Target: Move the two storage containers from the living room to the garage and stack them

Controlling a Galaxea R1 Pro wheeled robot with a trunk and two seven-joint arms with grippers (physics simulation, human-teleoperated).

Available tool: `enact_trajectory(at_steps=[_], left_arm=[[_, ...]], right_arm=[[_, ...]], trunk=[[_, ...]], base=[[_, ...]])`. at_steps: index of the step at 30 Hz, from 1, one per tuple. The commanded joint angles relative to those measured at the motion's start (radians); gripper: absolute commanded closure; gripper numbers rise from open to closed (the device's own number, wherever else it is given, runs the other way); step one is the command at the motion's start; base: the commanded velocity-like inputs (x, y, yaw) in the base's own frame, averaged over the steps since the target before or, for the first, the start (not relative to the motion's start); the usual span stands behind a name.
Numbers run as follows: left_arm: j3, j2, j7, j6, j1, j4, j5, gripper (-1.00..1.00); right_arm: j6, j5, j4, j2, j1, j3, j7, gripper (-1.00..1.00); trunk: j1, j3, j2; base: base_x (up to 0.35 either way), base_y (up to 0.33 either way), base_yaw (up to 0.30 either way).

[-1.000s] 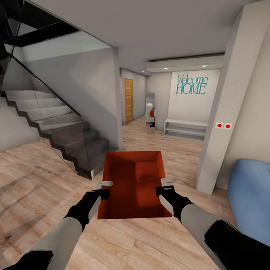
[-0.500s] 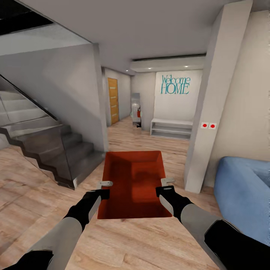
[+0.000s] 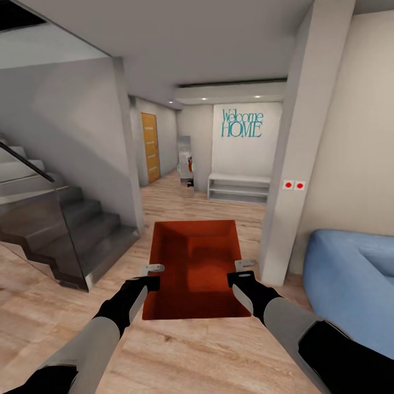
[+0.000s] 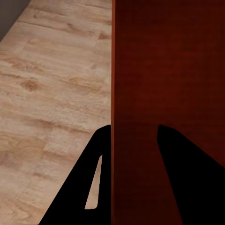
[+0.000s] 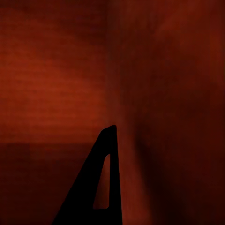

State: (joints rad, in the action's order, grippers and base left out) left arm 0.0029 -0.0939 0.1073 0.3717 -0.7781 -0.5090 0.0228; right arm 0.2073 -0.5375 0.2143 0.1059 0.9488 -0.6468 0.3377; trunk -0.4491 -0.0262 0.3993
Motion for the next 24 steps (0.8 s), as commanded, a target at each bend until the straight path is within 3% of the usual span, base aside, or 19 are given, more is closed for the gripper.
enact_trajectory(at_steps=[1,24], left_arm=[[0.005,0.0,0.007,0.004,0.001,0.0,0.022,1.0],[0.005,0.0,0.007,0.004,0.0,0.0,0.022,1.0]], right_arm=[[-0.068,0.028,0.004,-0.017,0.001,0.026,0.061,1.0],[-0.068,0.028,0.004,-0.017,0.001,0.026,0.061,1.0]], trunk=[[-0.001,0.0,0.001],[-0.001,0.0,0.001]], base=[[0.322,0.0,-0.004],[0.322,0.0,0.027]])
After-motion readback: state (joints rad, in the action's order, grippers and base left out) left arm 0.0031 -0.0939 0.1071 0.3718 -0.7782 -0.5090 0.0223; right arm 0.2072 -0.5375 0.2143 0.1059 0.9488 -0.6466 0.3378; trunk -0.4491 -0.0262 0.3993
